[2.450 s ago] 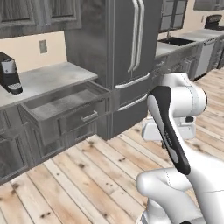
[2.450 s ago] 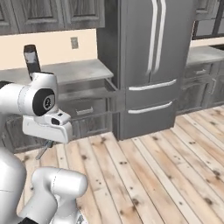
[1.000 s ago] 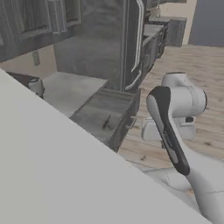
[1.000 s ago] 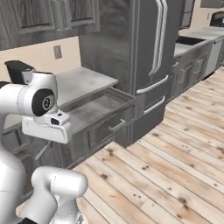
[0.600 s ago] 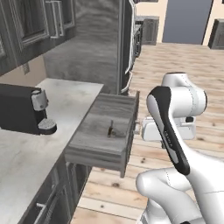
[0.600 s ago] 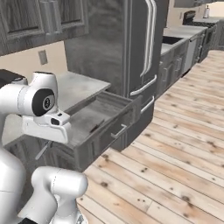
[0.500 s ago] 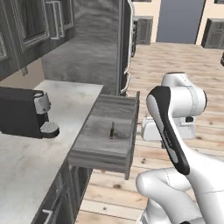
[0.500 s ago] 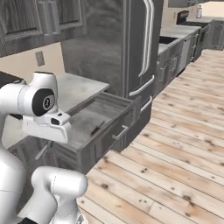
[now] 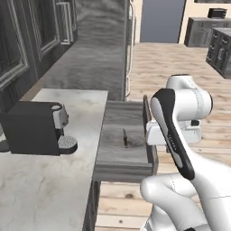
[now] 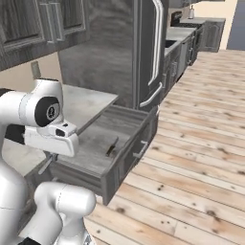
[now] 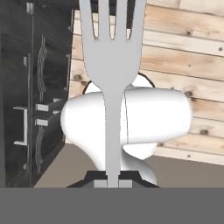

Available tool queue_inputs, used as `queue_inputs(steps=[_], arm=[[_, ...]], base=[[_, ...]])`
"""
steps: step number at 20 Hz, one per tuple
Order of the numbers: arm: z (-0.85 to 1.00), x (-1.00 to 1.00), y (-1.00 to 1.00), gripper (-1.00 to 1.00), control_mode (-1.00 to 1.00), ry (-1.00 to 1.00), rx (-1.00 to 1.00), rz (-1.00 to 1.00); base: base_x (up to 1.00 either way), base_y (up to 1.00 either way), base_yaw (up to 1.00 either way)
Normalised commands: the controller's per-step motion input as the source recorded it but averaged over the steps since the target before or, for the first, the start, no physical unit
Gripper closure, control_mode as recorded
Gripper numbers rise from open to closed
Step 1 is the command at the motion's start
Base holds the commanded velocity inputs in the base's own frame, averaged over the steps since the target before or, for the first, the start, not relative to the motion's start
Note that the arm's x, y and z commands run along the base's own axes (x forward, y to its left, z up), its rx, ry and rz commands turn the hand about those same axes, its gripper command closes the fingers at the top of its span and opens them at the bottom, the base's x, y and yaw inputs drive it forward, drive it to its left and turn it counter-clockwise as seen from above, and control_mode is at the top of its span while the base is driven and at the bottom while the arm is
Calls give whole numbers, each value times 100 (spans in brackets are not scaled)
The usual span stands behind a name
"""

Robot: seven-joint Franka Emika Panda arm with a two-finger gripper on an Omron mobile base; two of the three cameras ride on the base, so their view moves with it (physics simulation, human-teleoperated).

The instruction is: Pick up the metallic utensils from the counter and place them in the open drawer. Make sure not to pick up any wooden utensils.

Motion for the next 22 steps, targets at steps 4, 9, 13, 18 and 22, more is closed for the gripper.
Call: queue_inputs(steps=[4,9,13,18,22], arm=[[0,0,0,100,100,0,0,0],[0,0,0,100,100,0,0,0],[-6,38,0,100,-100,-1,0,0],[-12,33,-11,100,-100,0,0,-1],[-19,49,-24,100,-100,-2,0,0]], base=[[20,55,-22],[33,49,-16],[11,7,-2],[0,0,0],[0,0,0]])
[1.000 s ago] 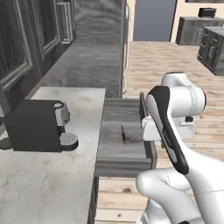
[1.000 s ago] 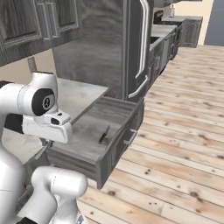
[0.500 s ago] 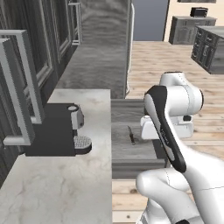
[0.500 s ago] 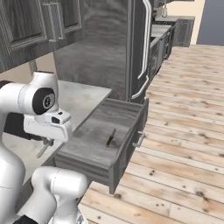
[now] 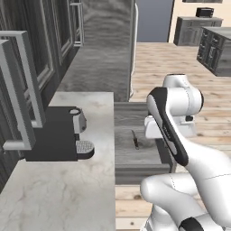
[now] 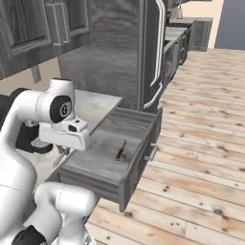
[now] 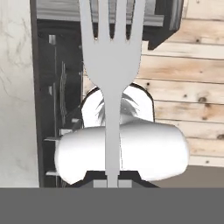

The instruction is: Pick up the metallic utensils from the counter and place them in the open drawer. Make sure not to pick up any wooden utensils.

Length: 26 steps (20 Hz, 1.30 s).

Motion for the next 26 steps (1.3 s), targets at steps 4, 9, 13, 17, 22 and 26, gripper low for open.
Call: queue_inputs(steps=[4,9,13,17,22,26], arm=[[-39,90,-33,100,-100,0,0,0],[-43,73,-4,100,-100,0,0,-8],[-58,86,-4,100,-100,0,0,-10],[-53,97,0,100,-100,0,-2,-9],[-49,80,0,100,-100,0,-1,-6],[-57,47,0,100,-100,0,-2,-1]], base=[[0,0,0],[0,0,0],[0,0,0],[0,0,0],[0,0,0],[0,0,0]])
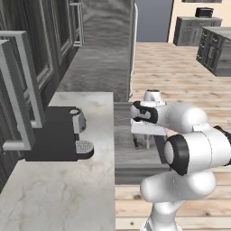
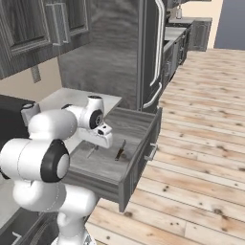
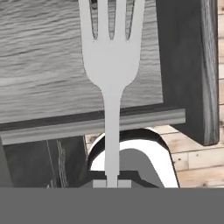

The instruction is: Pick up the metallic utensils from the counter and place them in the open drawer. Make sure not to pick up any wooden utensils.

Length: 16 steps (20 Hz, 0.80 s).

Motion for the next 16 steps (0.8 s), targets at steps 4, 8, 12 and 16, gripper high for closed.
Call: queue_inputs(steps=[4,8,12,16], arm=[[-48,36,0,100,-100,-4,-1,0],[-41,26,0,100,-100,-12,-1,5],[-50,16,0,100,-100,-11,-4,7],[-43,6,-1,100,-100,-11,-3,3]], base=[[0,0,0],[0,0,0],[0,0,0],[0,0,0]])
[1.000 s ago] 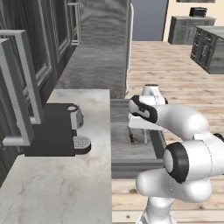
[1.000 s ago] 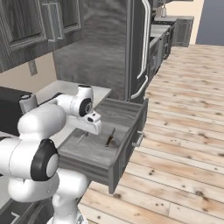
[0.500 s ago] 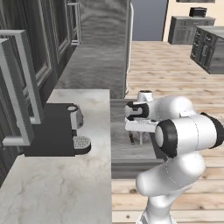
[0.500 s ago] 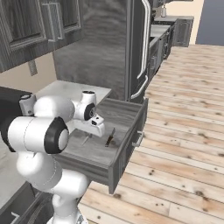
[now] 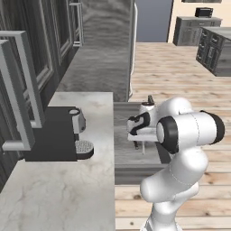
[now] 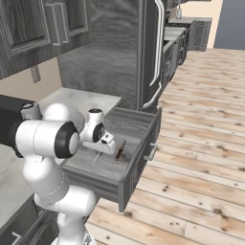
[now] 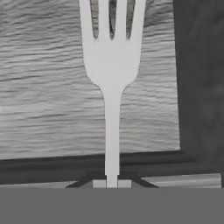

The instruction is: Pick up the metallic utensils from the counter and place them in the open drawer. Make sure not to pick up any wooden utensils.

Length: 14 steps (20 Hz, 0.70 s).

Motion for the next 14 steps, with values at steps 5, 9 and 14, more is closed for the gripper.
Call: queue_inputs(steps=[5,9,14], arm=[[-35,0,0,100,-100,-14,0,5],[-33,3,0,100,-100,-7,-1,8],[-28,9,0,100,-100,-5,0,6]], base=[[0,0,0],[0,0,0],[0,0,0]])
